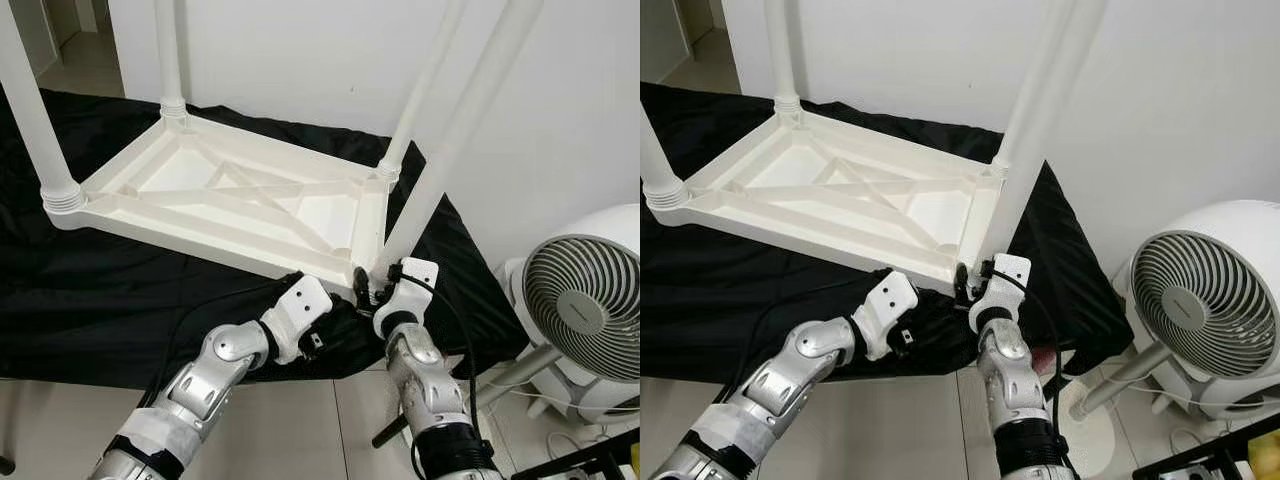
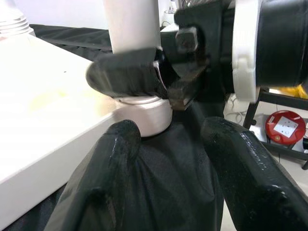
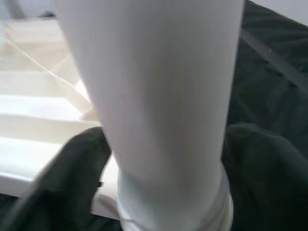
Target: Building children table
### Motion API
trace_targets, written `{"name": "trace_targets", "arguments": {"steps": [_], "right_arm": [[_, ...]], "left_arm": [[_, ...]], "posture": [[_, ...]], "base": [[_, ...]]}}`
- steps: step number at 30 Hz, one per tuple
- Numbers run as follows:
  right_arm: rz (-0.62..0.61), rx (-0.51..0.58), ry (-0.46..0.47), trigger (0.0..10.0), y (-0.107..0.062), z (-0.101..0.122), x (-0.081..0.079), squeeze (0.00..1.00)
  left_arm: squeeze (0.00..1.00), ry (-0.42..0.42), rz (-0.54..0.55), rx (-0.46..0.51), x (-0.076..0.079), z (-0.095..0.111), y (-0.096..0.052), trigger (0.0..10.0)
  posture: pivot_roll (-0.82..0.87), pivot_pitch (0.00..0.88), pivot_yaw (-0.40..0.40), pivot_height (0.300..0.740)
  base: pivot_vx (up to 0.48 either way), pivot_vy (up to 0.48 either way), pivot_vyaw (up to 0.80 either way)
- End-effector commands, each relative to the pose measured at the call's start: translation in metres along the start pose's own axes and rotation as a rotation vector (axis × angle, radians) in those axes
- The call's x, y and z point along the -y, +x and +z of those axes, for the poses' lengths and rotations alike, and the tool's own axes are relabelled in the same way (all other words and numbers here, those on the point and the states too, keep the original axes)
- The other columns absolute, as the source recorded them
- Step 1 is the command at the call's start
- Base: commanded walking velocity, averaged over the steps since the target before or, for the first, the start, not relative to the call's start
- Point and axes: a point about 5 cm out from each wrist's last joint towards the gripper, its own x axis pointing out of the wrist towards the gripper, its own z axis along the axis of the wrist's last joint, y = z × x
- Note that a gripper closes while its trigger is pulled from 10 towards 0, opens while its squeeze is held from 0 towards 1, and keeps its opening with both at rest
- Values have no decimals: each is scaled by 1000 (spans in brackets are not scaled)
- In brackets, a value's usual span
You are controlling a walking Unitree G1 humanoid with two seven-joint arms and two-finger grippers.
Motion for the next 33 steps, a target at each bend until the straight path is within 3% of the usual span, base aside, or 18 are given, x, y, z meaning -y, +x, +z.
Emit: {"name": "trace_targets", "arguments": {"steps": [1, 2, 3, 6, 11, 15, 19, 23, 24, 25, 26, 33], "right_arm": [[32, 13, 7, 10000, -2, 2, 3, 1000], [59, 14, 5, 10000, -3, 4, 5, 1000], [103, 11, -18, 10000, -3, 6, 11, 0], [187, -11, -51, 10000, -3, 10, 22, 0], [331, -15, -190, 10000, 6, 18, 33, 0], [360, -20, -197, 10000, 8, 19, 34, 0], [448, -45, -282, 10000, 17, 18, 33, 0], [499, -81, -296, 10000, 22, 13, 29, 0], [517, -107, -316, 4275, 25, 9, 26, 0], [517, -107, -316, 4275, 25, 9, 26, 0], [535, -128, -327, 157, 27, 6, 25, 0], [562, -165, -342, 0, 29, 0, 29, 0]], "left_arm": [[0, 13, -76, 8, 4, 5, 2, 10000], [0, 13, -75, 9, 3, 5, 2, 10000], [0, 12, -75, 8, 4, 5, 2, 10000], [0, 12, -79, 9, 6, 4, 2, 10000], [0, 8, -83, 17, 7, 6, 6, 10000], [0, 7, -81, 20, 7, 7, 6, 10000], [0, 6, -81, 23, 6, 7, 7, 10000], [0, 2, -98, 26, 11, 7, 8, 10000], [0, -2, -106, 28, 13, 8, 8, 10000], [0, -2, -106, 28, 13, 8, 8, 10000], [0, -4, -110, 29, 13, 8, 8, 10000], [0, 1, -91, 27, 9, 9, 6, 10000]], "posture": [[86, 0, -160, 740], [86, 0, -160, 740], [84, 0, -160, 740], [79, 0, -159, 740], [75, 0, -160, 740], [75, 0, -160, 740], [78, 0, -157, 740], [84, 0, -158, 740], [88, 0, -161, 740], [88, 0, -161, 740], [94, 0, -163, 740], [108, 0, -174, 740]], "base": [[0, 0, 0], [0, 0, 0], [0, 0, 0], [0, 0, 0], [0, 0, 0], [0, 0, 0], [0, 0, 0], [0, 0, 0], [0, 0, 0], [0, 0, 0], [0, 0, 0], [0, 0, 0]]}}
